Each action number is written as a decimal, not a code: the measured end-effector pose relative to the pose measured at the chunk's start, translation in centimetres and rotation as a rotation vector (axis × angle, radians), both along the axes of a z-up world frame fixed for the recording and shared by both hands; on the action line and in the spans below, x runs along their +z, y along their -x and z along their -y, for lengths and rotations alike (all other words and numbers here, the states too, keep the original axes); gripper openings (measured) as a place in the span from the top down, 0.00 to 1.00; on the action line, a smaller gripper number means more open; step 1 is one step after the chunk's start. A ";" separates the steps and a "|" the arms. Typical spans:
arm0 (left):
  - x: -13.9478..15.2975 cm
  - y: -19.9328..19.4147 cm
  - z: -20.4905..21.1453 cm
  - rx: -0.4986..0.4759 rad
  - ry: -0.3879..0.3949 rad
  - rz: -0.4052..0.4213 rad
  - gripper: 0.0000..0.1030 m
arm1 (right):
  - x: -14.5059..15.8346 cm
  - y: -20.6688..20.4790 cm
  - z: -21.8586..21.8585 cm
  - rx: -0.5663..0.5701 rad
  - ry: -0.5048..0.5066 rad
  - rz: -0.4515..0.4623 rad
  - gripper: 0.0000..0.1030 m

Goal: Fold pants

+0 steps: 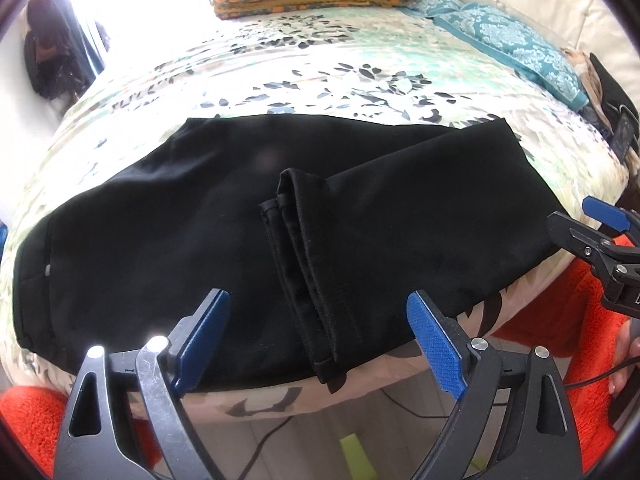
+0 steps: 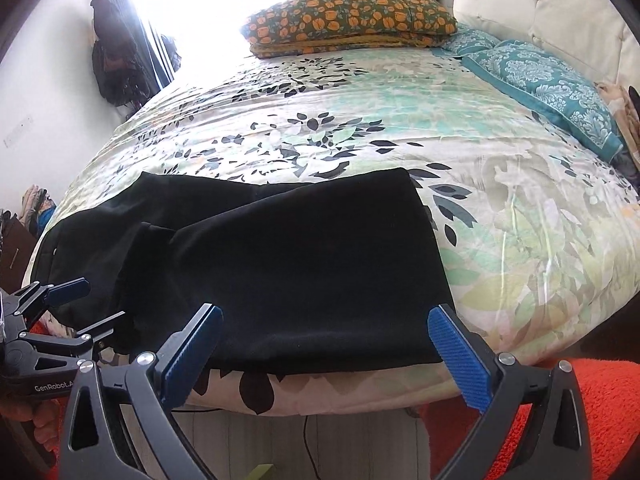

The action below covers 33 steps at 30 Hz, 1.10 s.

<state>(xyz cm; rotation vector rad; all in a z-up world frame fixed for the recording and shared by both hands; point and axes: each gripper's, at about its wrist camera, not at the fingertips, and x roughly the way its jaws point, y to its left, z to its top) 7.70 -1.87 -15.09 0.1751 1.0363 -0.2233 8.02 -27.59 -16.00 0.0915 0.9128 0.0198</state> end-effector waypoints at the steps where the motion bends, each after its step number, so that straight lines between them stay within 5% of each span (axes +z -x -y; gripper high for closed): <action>1: 0.0 0.0 0.0 0.000 -0.003 0.002 0.11 | 0.0 0.0 -0.1 0.002 0.007 0.003 0.01; 14: 0.3 -0.3 -2.8 0.064 0.047 -0.007 0.11 | -0.5 -0.5 -1.5 0.043 0.038 0.005 0.01; 26: 0.2 -1.6 -15.8 0.409 0.195 -0.019 0.11 | -1.2 -1.0 -2.3 0.065 0.044 -0.012 0.01; 33: 1.9 -3.3 -21.0 0.479 0.263 0.028 0.11 | -1.3 -0.9 -2.8 0.086 0.039 -0.014 0.01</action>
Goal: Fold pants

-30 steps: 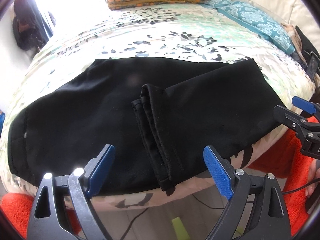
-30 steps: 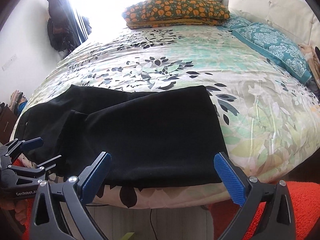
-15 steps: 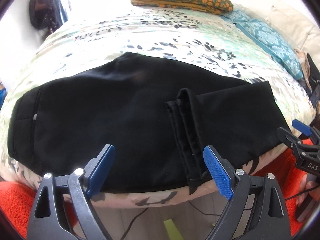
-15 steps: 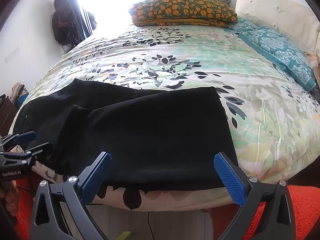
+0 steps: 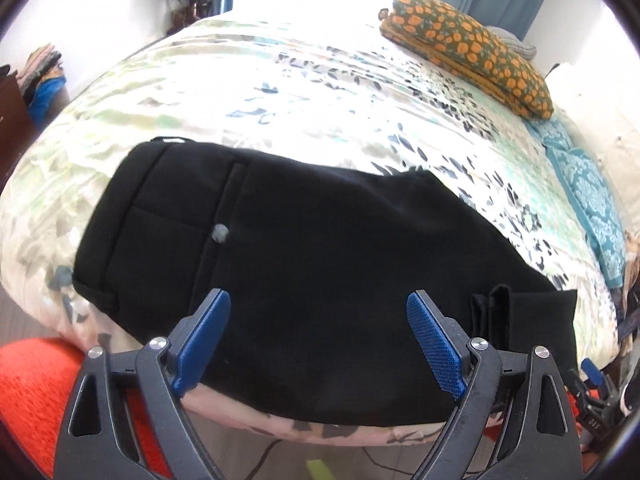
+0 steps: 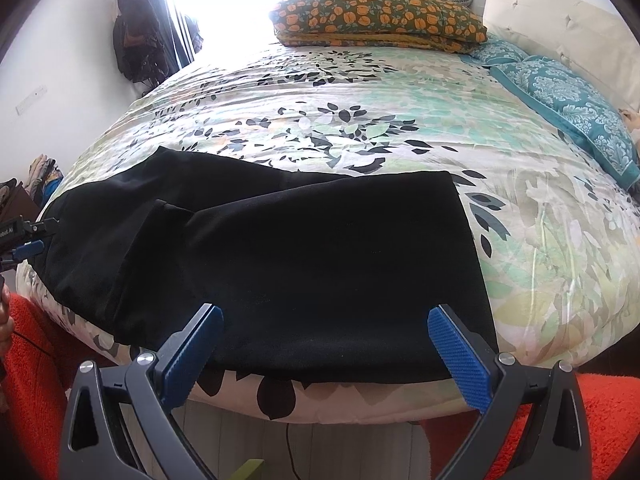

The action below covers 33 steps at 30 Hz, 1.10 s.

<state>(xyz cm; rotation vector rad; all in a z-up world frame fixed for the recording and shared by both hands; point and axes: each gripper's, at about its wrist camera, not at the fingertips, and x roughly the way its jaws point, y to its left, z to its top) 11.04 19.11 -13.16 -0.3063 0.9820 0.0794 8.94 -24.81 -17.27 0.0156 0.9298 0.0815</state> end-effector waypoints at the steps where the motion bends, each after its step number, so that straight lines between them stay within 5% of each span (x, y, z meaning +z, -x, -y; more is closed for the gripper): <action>1: 0.5 -0.4 -1.0 0.010 0.002 0.010 0.11 | 0.0 0.0 0.0 0.001 -0.002 -0.001 0.01; 10: 1.9 -4.0 -11.3 0.028 0.066 -0.010 0.09 | 0.0 0.1 0.3 -0.002 -0.022 -0.003 0.01; 15: -0.2 -4.5 -16.5 0.090 0.217 -0.051 0.09 | -0.2 0.0 0.1 -0.001 -0.018 -0.013 0.01; 18: -2.7 -4.9 -17.4 0.094 0.253 -0.100 0.10 | -0.6 -0.2 -0.2 0.003 -0.010 -0.026 0.01; 21: -5.1 -5.5 -17.9 0.114 0.178 -0.159 0.09 | -0.7 -0.3 -0.7 0.011 0.002 -0.030 0.01; 25: -8.0 -5.6 -19.8 0.166 0.336 -0.217 0.02 | -0.8 -0.3 -1.2 0.025 0.016 -0.031 0.01; 33: -8.2 -5.8 -17.5 0.001 0.344 -0.255 0.01 | -1.4 -1.0 -1.2 0.011 0.002 -0.052 0.01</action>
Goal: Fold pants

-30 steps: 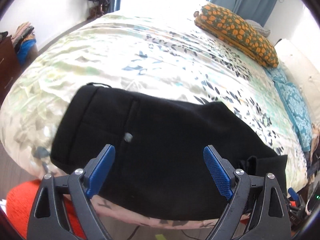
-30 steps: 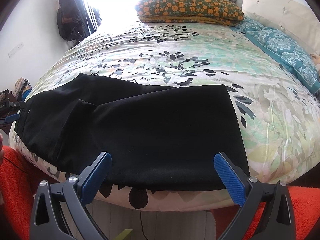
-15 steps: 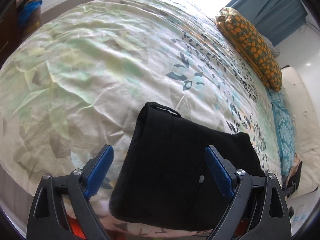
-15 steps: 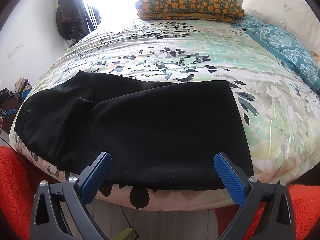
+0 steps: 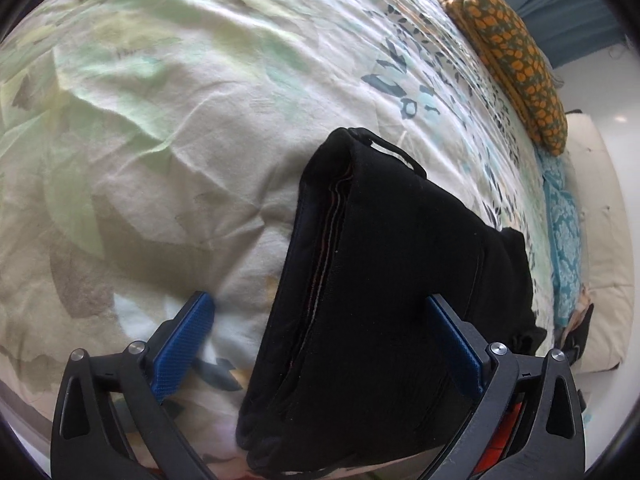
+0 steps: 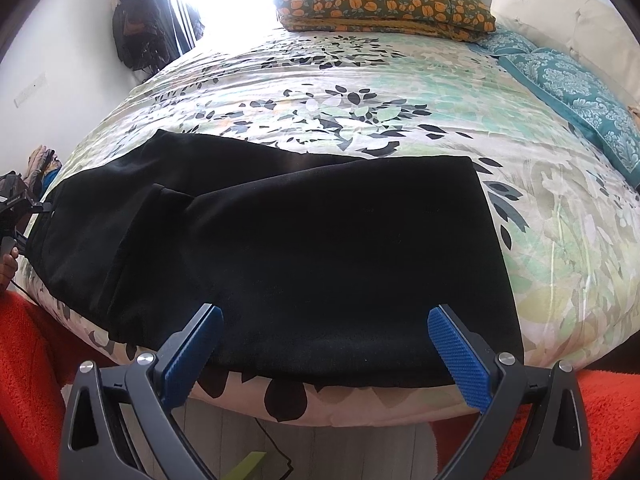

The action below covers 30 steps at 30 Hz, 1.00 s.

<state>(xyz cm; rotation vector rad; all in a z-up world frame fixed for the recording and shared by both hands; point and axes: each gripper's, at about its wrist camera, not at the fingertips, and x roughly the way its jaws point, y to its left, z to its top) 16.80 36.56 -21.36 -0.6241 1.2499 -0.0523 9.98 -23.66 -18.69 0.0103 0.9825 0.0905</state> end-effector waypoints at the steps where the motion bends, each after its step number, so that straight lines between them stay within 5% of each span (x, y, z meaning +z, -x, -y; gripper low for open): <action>1: 0.0 -0.1 0.4 -0.021 -0.007 -0.007 0.01 | 0.0 -0.1 0.0 0.001 -0.001 -0.001 0.01; 4: 0.2 -0.1 1.0 -0.063 0.007 -0.041 0.07 | 0.0 -0.2 -0.2 0.007 -0.005 0.001 0.01; 5: 0.4 0.0 1.0 -0.063 0.020 -0.048 0.17 | 0.1 -0.1 -0.3 0.009 -0.006 0.004 0.01; 6: 0.6 0.2 1.0 -0.062 0.061 -0.048 0.47 | 0.2 -0.1 -0.3 0.010 -0.008 0.008 0.01; 7: 0.8 0.4 0.9 -0.049 0.103 -0.055 0.63 | 0.3 -0.1 -0.3 0.011 -0.009 0.013 0.01; 10: 2.9 1.6 1.6 -0.018 0.053 -0.019 0.79 | 0.4 -0.2 0.0 0.005 -0.022 0.019 0.01; 16: 10.0 5.5 6.4 -0.030 0.042 0.182 0.83 | 1.3 0.0 0.2 0.002 -0.062 0.029 0.01; 21: 13.8 7.8 14.3 -0.148 0.024 0.306 0.84 | 3.4 -0.5 -4.4 0.166 -0.221 -0.001 0.01; 25: 14.4 7.9 19.6 -0.197 0.105 0.328 0.84 | 5.7 -0.9 -6.6 0.205 -0.286 0.045 0.01; 30: 16.1 7.3 23.9 -0.262 0.237 0.355 0.84 | 6.1 -1.0 -1.5 0.064 -0.266 0.100 0.01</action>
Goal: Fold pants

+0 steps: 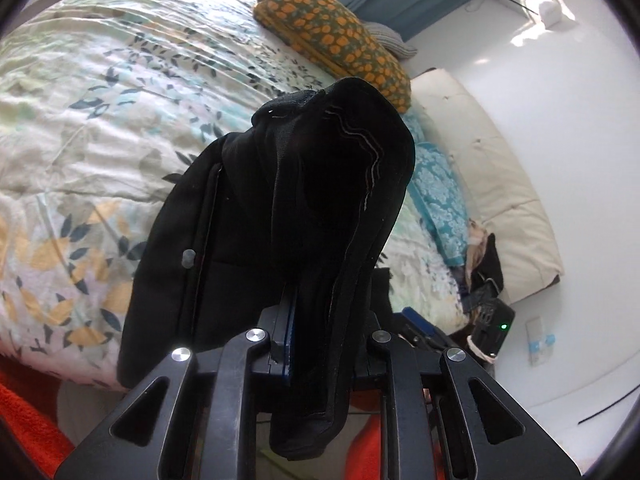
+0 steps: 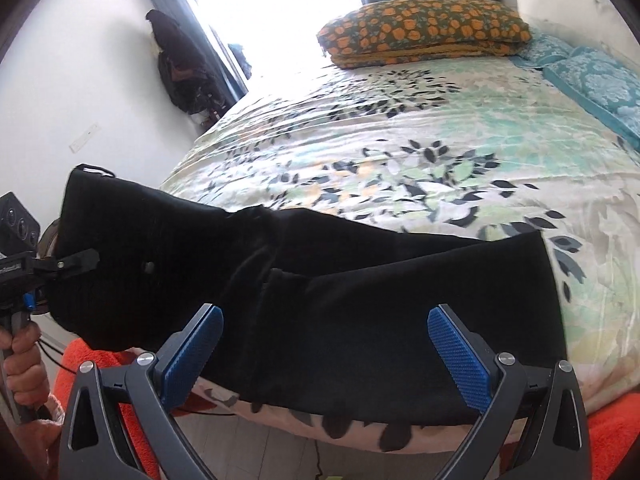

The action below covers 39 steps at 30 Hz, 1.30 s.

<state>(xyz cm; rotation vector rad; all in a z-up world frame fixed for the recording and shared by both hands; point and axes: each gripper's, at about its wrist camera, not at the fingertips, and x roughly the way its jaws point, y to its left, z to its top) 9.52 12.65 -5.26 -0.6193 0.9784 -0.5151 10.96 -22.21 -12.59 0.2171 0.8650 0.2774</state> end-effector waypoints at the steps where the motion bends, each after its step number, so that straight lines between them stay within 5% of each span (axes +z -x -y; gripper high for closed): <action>1: 0.6 -0.3 0.9 -0.019 0.021 0.004 0.84 | -0.3 0.2 1.6 -0.041 0.003 -0.004 0.01; 5: 1.6 -1.6 6.0 -0.102 0.030 0.009 0.84 | -1.8 1.1 7.5 -0.168 -0.045 -0.024 0.01; 13: -2.4 -4.8 18.7 -0.219 -0.012 -0.081 0.84 | -1.1 2.1 13.7 -0.291 -0.162 0.042 0.01; 15: -3.2 -5.3 21.1 -0.258 -0.078 -0.067 0.82 | -1.3 2.4 14.5 -0.312 -0.185 0.040 0.01; 19: -6.8 -5.7 25.2 -0.360 -0.257 -0.084 0.52 | -1.8 2.6 15.9 -0.345 -0.218 0.033 0.01; 21: -7.0 -4.9 24.5 -0.346 -0.258 -0.096 0.49 | -1.9 2.9 16.8 -0.374 -0.236 0.035 0.01; 25: -4.7 -2.9 18.4 -0.231 -0.261 -0.003 0.18 | -2.5 3.7 18.8 -0.418 -0.327 0.033 0.01; 30: -4.7 -2.3 8.9 -0.047 -0.256 -0.012 0.15 | -3.4 2.0 17.0 -0.253 -0.469 0.001 0.01; 34: -6.8 -0.9 3.9 0.059 -0.244 -0.060 0.15 | -4.5 -0.3 13.2 -0.145 -0.314 -0.099 0.03; 39: -9.5 0.7 2.9 0.078 -0.274 -0.090 0.15 | -7.1 -1.6 10.8 -0.109 -0.230 -0.248 0.19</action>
